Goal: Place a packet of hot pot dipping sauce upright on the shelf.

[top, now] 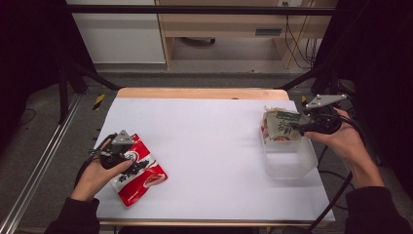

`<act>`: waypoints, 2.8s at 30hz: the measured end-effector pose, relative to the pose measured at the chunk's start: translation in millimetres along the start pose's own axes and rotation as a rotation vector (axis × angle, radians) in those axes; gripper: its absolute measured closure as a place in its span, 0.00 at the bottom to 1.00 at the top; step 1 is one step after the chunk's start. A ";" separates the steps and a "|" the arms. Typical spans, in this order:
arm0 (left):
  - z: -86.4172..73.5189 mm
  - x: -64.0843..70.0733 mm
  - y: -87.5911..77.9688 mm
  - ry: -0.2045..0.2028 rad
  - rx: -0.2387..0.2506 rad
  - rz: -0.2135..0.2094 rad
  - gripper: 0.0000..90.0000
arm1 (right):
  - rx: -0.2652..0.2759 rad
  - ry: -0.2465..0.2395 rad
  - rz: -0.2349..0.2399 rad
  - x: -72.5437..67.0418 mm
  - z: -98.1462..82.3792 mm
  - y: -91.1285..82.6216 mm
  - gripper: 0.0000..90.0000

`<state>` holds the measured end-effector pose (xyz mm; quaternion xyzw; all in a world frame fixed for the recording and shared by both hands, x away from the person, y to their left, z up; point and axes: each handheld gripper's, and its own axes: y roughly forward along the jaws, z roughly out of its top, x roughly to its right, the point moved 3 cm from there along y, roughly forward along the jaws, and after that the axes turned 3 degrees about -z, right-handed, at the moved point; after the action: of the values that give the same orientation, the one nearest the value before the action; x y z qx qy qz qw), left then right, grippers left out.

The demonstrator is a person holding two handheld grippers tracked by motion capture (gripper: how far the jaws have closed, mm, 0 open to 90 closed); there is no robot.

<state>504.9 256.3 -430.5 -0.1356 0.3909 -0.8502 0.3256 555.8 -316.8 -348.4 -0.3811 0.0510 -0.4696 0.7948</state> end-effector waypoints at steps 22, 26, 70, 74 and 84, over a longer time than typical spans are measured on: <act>-1.5 2.6 1.9 0.022 -0.006 -0.011 0.08 | 0.081 -0.019 0.042 -37.2 26.9 -8.4 0.20; -1.0 2.6 1.4 0.023 -0.004 -0.009 0.08 | 0.097 -0.033 0.067 -50.9 32.4 -6.4 0.19; -21.0 -14.3 -20.5 -0.035 -0.061 0.086 0.07 | 0.109 -0.026 0.239 -234.1 60.7 67.2 0.15; -27.4 -17.6 -27.1 -0.048 -0.058 0.105 0.07 | 0.118 -0.023 0.231 -245.9 52.4 76.7 0.13; -39.0 -28.3 -40.3 -0.079 -0.059 0.126 0.07 | 0.113 0.032 0.234 -256.9 32.5 87.4 0.11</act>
<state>489.2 316.8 -425.1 -0.1536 0.4103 -0.8102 0.3895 489.6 -73.4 -453.8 -0.3196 0.0814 -0.3817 0.8634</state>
